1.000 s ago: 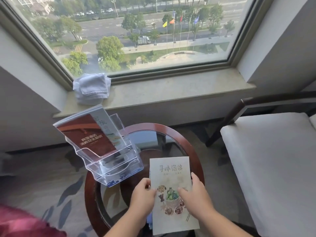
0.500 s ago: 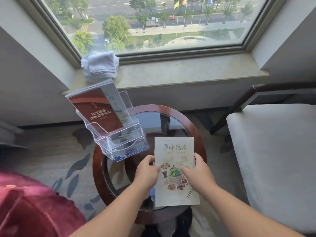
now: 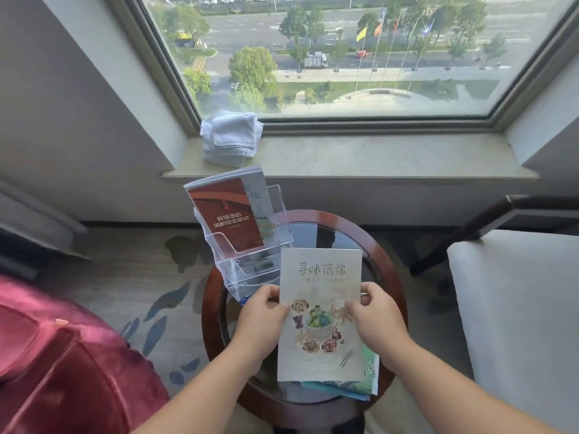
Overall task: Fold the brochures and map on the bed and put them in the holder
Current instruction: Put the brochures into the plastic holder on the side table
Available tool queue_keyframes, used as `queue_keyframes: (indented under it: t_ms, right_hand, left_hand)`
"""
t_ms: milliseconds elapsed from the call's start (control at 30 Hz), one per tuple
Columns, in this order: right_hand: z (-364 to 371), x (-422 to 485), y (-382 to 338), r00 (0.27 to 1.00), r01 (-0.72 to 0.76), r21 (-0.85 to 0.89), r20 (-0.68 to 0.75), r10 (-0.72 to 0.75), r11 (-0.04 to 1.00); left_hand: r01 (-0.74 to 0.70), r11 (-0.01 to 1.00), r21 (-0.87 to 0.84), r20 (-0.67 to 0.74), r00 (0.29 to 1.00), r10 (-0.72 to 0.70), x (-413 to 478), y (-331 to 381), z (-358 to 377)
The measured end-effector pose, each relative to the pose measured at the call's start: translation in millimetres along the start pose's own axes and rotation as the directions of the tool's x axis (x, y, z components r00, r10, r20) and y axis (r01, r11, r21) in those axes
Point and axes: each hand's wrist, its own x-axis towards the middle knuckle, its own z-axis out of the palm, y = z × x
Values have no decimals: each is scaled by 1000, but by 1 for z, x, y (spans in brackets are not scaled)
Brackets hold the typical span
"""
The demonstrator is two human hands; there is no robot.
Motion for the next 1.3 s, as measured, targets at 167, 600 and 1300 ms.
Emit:
queue_keyframes:
  t_ms: [167, 600, 1300]
  right_hand:
    - [10, 1, -36, 995, 98, 26, 33, -99, 995]
    - [34, 3, -92, 961, 274, -99, 62, -268, 957]
    - [25, 8, -194, 844, 536, 32, 21, -536, 844]
  left_hand:
    - [-101, 995, 23, -49, 994, 102, -1, 15, -32]
    - [-156, 980, 120, -250, 951, 182, 3, 30, -68]
    - [-466, 884, -31, -386, 822, 419, 5, 100, -141]
